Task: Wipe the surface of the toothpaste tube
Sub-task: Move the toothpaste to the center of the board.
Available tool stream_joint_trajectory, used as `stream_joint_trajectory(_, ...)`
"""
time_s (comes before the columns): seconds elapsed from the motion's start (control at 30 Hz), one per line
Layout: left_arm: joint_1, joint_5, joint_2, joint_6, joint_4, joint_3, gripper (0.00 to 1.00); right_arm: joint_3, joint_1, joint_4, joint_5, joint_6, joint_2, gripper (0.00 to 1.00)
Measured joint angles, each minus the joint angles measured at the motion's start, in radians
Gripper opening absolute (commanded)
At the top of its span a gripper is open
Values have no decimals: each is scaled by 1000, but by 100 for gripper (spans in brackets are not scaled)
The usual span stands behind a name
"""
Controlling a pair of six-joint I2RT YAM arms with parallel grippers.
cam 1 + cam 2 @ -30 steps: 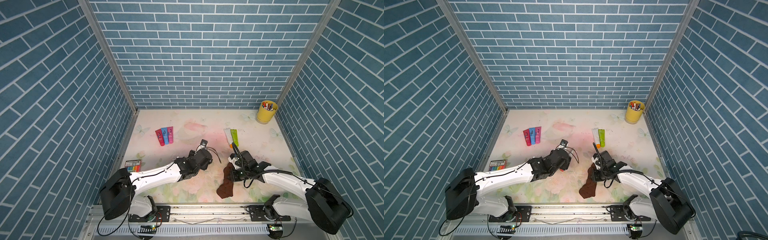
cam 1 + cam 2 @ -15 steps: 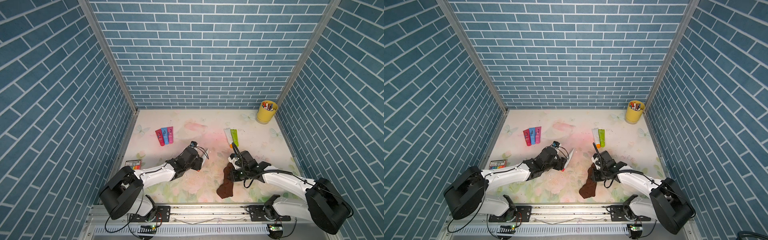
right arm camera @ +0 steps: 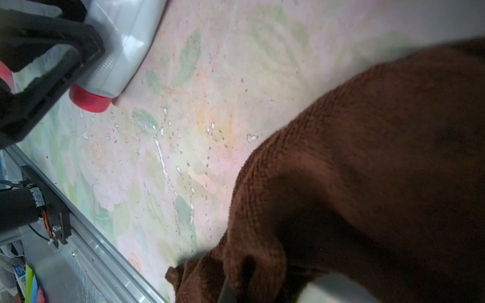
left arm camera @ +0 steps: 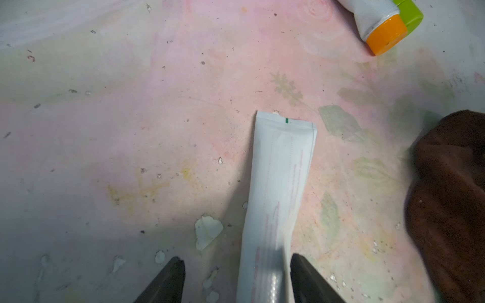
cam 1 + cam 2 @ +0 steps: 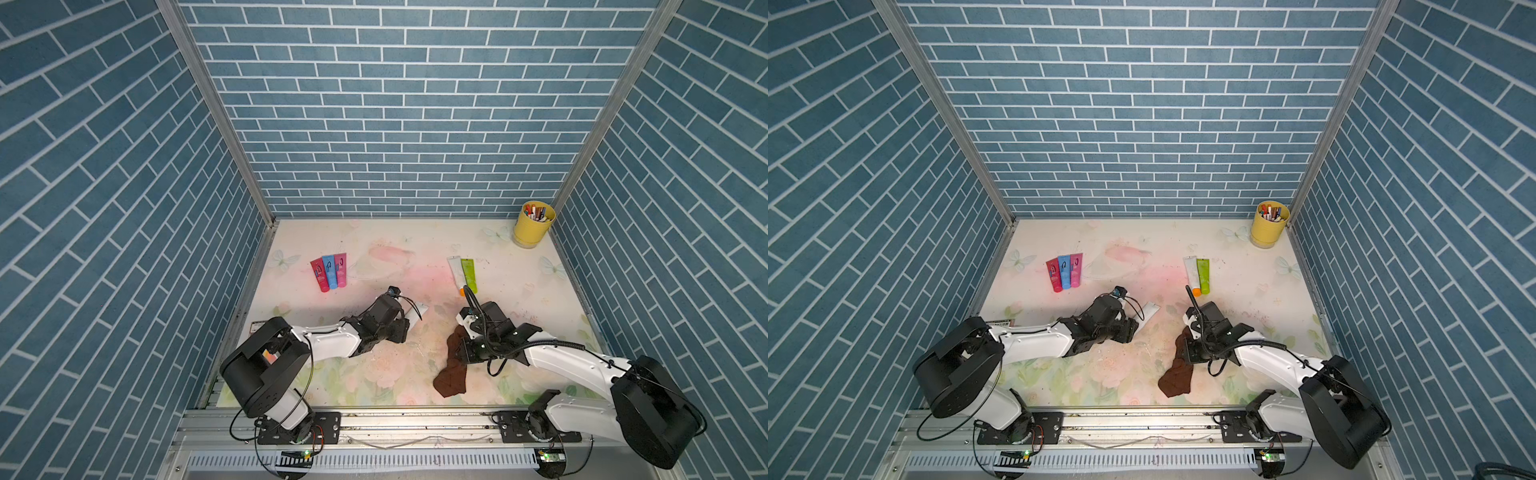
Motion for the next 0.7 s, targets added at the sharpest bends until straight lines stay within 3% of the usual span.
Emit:
stream_joint_trajectory(0.2, -26, 3, -18, 10, -3, -3, 68, 0, 0, 0, 0, 0, 0, 0)
stream_joint_trajectory(0.43, -43, -31, -159, 24, -31, -36, 64, 0, 0, 0, 0, 0, 0, 0)
stream_joint_trajectory(0.7, -105, -79, -149, 32, -43, -105, 59, 0, 2, 0, 0, 0, 0, 0)
